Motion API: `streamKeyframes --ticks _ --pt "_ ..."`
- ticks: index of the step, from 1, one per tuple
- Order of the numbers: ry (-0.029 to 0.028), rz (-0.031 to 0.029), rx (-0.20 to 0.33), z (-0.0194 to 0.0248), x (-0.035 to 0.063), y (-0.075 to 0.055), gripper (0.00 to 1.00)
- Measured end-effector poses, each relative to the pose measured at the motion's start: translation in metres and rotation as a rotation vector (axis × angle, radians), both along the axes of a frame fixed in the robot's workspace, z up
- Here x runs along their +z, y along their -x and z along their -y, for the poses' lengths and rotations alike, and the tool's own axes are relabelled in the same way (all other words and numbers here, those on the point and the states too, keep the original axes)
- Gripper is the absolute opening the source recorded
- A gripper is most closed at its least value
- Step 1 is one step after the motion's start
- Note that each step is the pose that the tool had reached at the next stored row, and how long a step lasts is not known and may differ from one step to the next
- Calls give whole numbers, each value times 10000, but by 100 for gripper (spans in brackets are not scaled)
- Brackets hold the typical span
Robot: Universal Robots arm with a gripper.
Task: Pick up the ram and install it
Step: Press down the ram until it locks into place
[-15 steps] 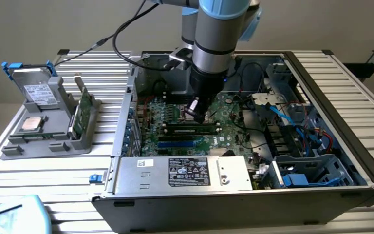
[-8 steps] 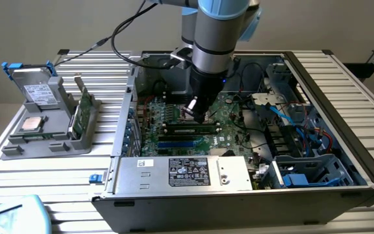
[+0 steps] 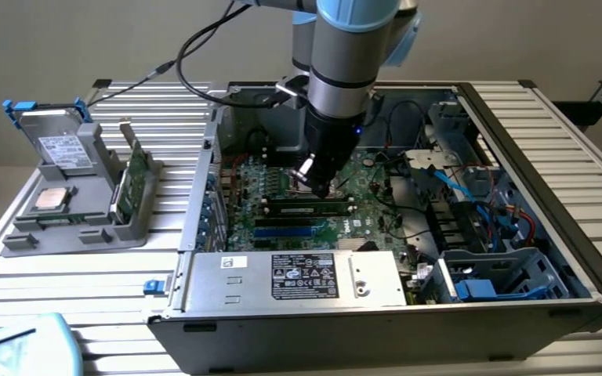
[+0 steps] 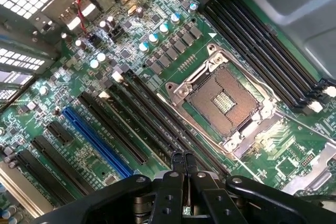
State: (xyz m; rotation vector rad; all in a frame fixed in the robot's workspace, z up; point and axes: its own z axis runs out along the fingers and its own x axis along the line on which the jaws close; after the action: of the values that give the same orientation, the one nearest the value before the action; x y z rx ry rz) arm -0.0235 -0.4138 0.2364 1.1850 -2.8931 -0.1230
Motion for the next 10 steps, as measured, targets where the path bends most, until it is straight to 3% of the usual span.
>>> streamKeyframes --ticks 10 --pt "-1 0 -1195 0 0 1 11"
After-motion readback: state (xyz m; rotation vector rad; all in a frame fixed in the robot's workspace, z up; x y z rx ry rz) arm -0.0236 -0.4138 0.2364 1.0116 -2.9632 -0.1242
